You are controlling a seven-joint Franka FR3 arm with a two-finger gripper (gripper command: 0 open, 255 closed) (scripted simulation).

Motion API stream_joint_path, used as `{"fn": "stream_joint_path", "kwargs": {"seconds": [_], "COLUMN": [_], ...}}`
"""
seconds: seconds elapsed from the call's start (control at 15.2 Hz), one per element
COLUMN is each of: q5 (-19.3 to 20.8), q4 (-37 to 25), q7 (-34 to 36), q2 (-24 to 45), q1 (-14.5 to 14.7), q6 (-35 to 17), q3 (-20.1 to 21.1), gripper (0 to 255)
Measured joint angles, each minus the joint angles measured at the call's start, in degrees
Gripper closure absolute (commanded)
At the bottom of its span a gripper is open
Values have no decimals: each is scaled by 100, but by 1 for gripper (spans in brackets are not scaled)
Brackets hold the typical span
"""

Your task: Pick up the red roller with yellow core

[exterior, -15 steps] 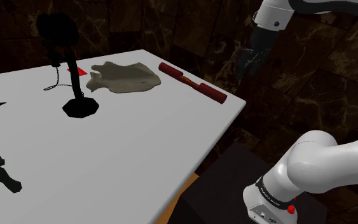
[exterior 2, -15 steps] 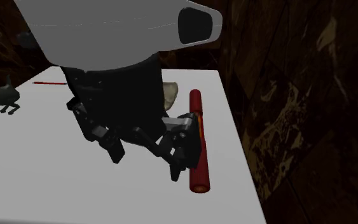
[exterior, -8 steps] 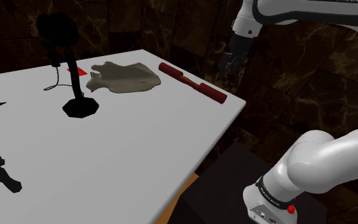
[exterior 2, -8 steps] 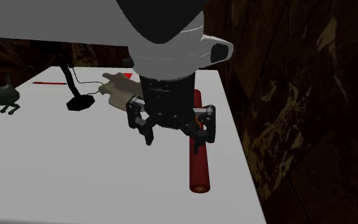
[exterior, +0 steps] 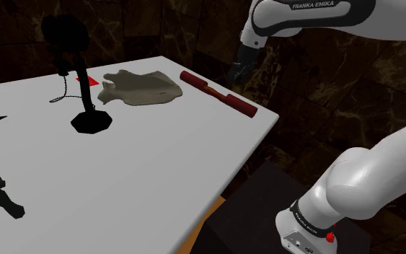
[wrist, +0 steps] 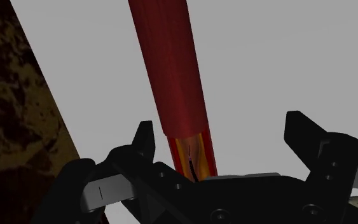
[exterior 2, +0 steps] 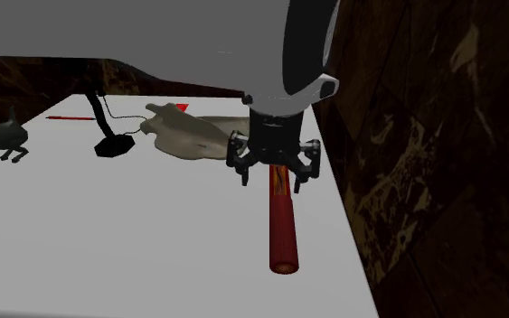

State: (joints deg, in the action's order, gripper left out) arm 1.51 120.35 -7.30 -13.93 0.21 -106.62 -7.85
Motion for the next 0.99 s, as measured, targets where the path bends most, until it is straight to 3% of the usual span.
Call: {"fn": "stream_joint_path", "kwargs": {"seconds": [0.59, 0.99], "q5": [-451, -496], "q4": [-1304, -1057], "q7": [-762, -812], "q2": [1816, 1974], "q1": [-13, -12], "q6": [-509, -912], "q3": [-151, -143], "gripper": [0, 0]}}
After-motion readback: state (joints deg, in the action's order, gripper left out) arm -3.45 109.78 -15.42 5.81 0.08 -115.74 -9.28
